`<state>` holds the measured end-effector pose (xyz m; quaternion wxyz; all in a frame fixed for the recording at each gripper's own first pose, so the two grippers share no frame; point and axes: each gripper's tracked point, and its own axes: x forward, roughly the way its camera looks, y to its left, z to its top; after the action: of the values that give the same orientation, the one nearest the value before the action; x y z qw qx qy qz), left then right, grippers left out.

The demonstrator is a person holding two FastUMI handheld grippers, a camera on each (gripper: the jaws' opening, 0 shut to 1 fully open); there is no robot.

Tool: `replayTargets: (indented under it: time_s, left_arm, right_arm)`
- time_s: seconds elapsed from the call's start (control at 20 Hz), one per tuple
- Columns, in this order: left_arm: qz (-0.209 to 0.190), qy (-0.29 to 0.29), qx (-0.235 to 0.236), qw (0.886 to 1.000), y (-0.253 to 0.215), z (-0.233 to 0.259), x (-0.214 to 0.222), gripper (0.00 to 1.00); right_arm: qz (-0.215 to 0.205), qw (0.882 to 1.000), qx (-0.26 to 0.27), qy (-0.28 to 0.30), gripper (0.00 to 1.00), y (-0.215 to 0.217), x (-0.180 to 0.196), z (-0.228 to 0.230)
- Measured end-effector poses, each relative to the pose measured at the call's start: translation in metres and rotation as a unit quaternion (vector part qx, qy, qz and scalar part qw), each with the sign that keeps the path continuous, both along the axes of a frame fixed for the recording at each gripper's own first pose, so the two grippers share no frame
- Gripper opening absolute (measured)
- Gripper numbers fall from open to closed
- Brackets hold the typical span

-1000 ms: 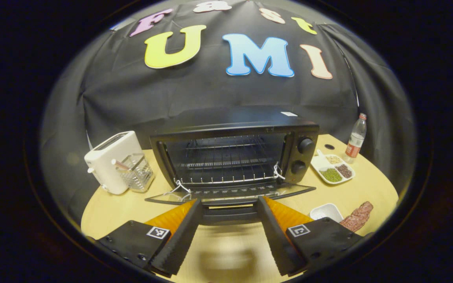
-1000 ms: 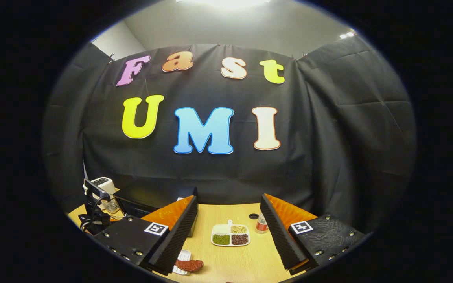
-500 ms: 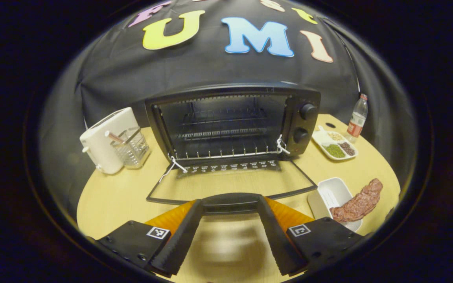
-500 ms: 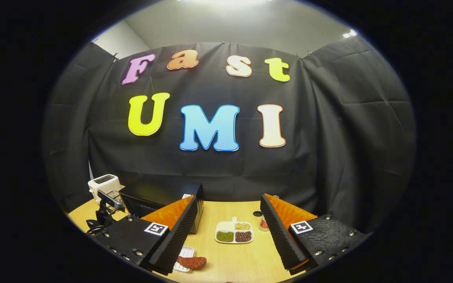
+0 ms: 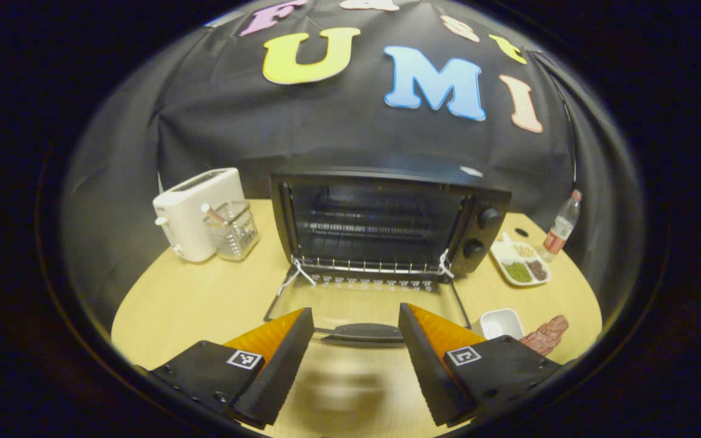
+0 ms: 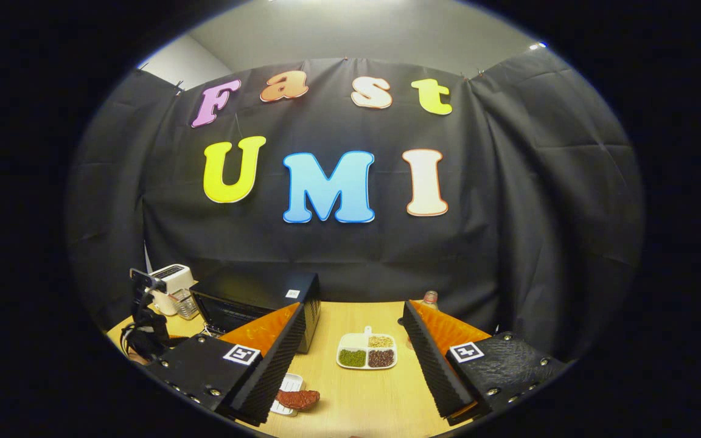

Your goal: Open the electric oven with the left hand, put the food in, and close the electric oven.

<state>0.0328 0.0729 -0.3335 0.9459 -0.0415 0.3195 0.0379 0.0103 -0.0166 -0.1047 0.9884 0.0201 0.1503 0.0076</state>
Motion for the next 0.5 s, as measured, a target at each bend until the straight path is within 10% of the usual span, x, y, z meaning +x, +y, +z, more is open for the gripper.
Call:
replayTargets:
  time_s: [0.5]
  left_arm:
    - [0.051,-0.185,0.044,0.98,0.027,0.208,-0.012,0.94]
  right_arm:
    - [0.134,0.976,0.04,0.165,0.97,0.028,-0.006,-0.122]
